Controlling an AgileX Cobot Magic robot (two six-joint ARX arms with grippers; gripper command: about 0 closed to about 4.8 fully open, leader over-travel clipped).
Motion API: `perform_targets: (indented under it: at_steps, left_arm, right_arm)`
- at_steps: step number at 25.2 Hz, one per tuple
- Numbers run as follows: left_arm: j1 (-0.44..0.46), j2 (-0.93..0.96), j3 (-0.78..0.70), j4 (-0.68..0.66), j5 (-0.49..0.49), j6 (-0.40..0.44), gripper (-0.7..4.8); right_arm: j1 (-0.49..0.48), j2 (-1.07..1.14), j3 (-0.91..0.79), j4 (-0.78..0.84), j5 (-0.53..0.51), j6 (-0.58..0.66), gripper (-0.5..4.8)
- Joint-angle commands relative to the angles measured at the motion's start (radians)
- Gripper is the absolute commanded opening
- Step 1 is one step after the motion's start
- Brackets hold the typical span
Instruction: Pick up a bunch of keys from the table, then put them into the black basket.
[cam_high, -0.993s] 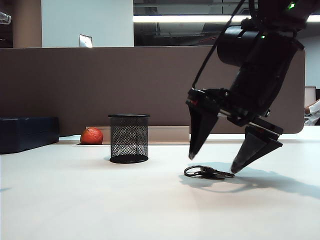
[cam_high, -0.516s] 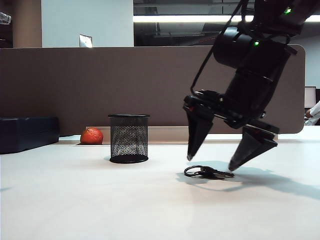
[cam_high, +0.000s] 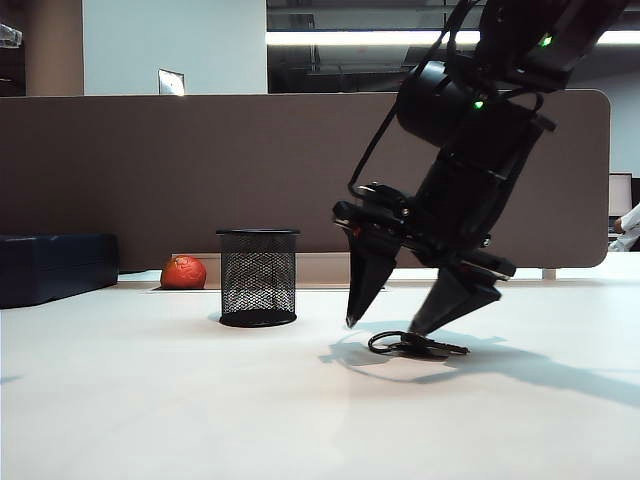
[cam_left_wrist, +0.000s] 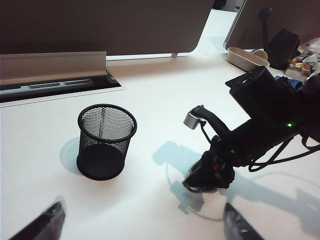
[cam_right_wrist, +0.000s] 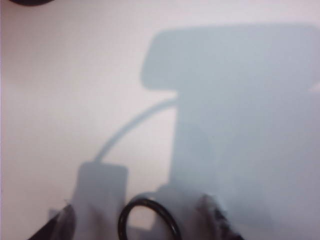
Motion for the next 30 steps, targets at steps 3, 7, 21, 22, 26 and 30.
perform_targets:
  at_steps: [3,7,21,22,26,30]
  left_arm:
    - [0.0,-0.002,0.006,0.009,0.001,0.004,4.08]
    - [0.0,-0.002,0.006,0.009,0.0,0.004,4.08]
    - [0.0,-0.002,0.006,0.01,0.001,0.004,4.07]
    - [0.0,-0.002,0.006,0.01,0.001,0.004,4.07]
    - [0.0,-0.002,0.006,0.01,0.001,0.004,4.07]
    - [0.0,-0.002,0.006,0.01,0.0,0.004,4.04]
  right_arm:
    - [0.005,0.021,-0.015,-0.129,-0.011,0.011,3.53]
    - [0.005,0.021,-0.016,-0.185,-0.007,0.006,3.53]
    - [0.005,0.021,-0.016,-0.185,0.019,0.005,0.15]
    - [0.005,0.021,-0.016,-0.184,0.02,0.004,-0.07]
    - [0.005,0.021,-0.015,-0.183,0.036,0.004,-0.09]
    - [0.005,0.02,0.0,-0.196,0.031,-0.001,-0.09]
